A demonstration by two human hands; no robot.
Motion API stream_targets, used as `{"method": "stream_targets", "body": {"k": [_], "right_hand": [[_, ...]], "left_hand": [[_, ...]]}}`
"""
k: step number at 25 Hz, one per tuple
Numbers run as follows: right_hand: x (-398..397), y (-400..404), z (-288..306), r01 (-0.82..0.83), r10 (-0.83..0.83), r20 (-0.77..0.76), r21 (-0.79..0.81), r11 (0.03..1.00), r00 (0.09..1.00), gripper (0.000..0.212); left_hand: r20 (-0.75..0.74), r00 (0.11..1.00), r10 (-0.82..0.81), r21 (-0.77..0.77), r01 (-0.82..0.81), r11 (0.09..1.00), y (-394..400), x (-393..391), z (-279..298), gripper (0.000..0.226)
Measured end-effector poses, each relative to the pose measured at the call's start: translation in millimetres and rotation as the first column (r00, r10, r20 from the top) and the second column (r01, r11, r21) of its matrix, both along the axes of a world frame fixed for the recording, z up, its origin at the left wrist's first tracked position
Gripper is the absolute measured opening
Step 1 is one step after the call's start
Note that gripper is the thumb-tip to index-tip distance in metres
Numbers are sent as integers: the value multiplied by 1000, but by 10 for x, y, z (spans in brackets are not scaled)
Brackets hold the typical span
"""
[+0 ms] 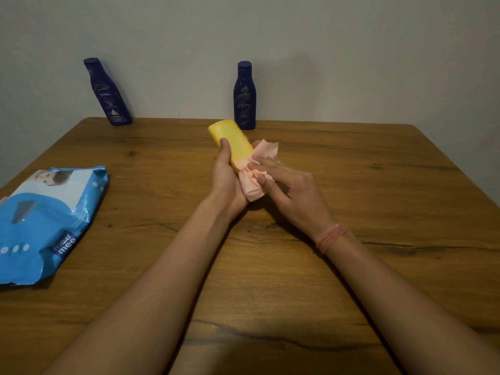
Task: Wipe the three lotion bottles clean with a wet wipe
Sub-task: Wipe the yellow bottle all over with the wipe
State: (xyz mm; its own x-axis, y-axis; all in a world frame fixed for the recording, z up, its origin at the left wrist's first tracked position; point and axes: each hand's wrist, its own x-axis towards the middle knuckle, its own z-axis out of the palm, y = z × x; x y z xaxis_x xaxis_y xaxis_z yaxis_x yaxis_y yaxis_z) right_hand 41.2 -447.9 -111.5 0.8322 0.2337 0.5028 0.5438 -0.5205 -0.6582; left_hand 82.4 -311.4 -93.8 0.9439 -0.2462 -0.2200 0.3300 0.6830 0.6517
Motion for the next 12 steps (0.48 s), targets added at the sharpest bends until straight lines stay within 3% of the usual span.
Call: {"method": "stream_targets", "body": {"k": [4, 9, 12], "right_hand": [[17, -74, 17, 112, -112, 20, 24, 993, 994, 35], [-3, 32, 27, 175, -166, 134, -58, 983, 977, 41], [28, -39, 18, 190, -187, 145, -4, 982, 972, 31]], "left_hand": [[-67, 991, 112, -111, -118, 987, 55, 45, -7, 57], [-80, 996, -40, -105, 32, 994, -50, -59, 1, 60], [-57, 997, -46, -81, 41, 996, -80, -67, 4, 58]]}}
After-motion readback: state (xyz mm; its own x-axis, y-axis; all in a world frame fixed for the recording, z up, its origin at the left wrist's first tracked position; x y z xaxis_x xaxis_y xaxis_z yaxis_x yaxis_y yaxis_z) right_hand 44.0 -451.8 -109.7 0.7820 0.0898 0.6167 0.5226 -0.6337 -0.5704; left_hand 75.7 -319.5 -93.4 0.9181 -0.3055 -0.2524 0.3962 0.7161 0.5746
